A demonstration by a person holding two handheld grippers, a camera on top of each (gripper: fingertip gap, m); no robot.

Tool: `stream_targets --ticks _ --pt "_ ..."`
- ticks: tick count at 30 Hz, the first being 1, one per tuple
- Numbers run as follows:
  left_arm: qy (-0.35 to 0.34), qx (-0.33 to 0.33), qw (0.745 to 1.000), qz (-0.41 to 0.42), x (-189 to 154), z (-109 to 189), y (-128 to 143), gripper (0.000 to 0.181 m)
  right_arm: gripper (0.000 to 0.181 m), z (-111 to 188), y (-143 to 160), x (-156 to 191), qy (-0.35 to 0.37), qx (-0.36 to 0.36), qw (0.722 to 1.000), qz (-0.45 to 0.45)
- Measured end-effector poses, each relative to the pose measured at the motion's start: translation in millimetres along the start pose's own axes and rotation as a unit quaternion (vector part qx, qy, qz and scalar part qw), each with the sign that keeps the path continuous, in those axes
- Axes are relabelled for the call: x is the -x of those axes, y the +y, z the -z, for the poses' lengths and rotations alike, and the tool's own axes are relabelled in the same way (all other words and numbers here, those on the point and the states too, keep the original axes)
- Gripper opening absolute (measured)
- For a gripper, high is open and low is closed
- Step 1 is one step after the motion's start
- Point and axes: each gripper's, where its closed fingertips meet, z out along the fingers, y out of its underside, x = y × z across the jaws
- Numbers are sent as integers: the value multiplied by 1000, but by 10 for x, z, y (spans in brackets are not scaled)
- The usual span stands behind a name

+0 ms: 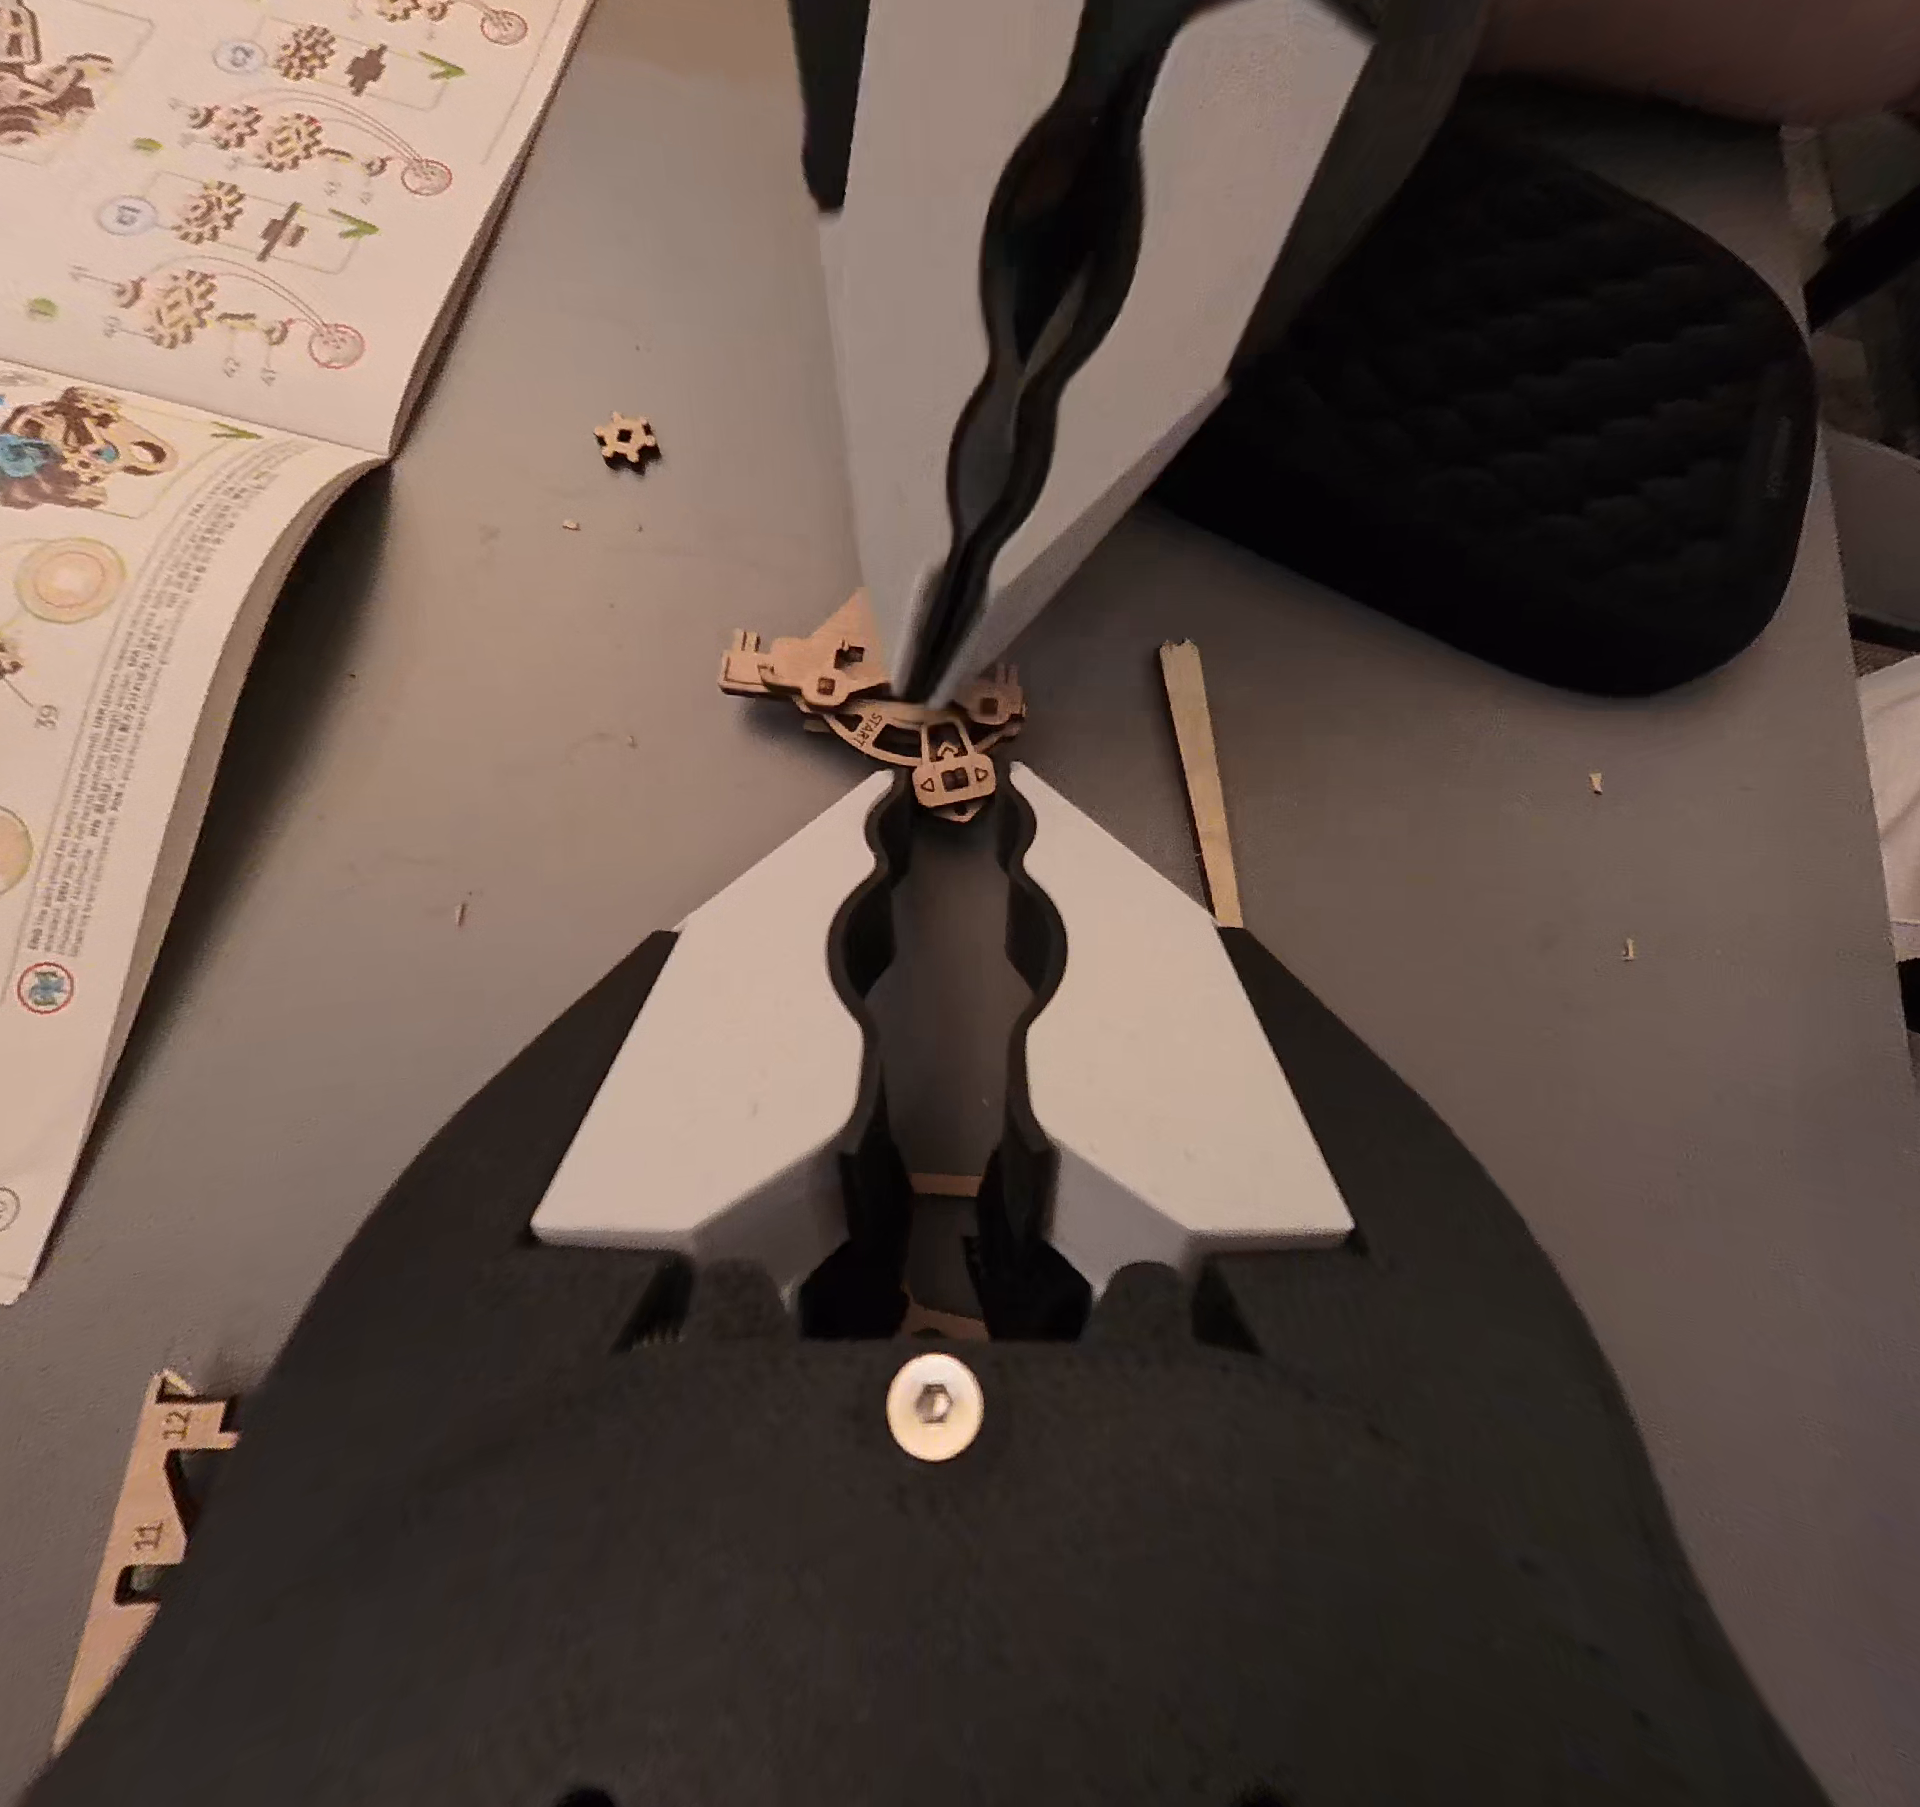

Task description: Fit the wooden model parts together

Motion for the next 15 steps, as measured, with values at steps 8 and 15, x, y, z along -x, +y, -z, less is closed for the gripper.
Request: stream_targets --ticks 8,15 --pt "-12 7 1000 -5 45 42 37 14 0 162 -272 -27 30 -51 997 44" --pt "-9 6 1000 -9 30 29 28 14 0 45 -247 51 0 -42 999 14"
